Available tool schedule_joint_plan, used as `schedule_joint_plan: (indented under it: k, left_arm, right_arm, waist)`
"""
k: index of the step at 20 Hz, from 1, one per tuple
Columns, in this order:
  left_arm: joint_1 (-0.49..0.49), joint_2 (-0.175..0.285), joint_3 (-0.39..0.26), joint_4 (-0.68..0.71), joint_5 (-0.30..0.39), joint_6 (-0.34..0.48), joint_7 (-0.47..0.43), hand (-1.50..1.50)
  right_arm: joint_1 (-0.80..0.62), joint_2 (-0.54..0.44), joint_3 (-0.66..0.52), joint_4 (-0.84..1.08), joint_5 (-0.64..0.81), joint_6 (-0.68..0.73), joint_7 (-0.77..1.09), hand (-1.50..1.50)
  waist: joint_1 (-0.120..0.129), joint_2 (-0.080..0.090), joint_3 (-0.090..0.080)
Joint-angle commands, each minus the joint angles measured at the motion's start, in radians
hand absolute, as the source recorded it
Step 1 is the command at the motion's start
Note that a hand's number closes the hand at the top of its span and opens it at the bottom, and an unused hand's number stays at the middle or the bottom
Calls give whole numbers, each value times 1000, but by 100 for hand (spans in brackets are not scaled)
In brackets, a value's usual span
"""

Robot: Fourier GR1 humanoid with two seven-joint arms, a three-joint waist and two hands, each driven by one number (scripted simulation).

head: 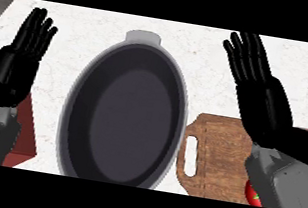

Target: Pick the tomato from the cutting board and place it in the pot

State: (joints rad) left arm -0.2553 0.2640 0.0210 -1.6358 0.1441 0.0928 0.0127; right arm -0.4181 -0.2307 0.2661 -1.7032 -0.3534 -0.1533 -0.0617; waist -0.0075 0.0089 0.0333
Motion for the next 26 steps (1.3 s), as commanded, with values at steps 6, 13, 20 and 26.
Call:
schedule_joint_plan:
  k: [6, 13, 20, 26]
  left_arm:
    - [63, 51, 108, 33, -17, 86, 101, 0]
    - [82, 18, 82, -8, 15, 82, 208, 0]
    - [81, 3, 71, -6, -5, 71, 211, 0]
    - [28, -5, 43, 8, -24, 82, 241, 0]
  right_arm:
    - [275, -350, -299, 166, 26, 18, 76, 150]
    - [604, -421, -361, 171, 170, 17, -253, -150]
    - [689, -565, -470, -60, 102, 210, -111, -150]
    - [674, -764, -371, -163, 109, 380, 168, -150]
  waist:
    - [-33, -6, -30]
    - [-19, -15, -32]
    - [-7, -12, -34]
    - [4, -7, -37]
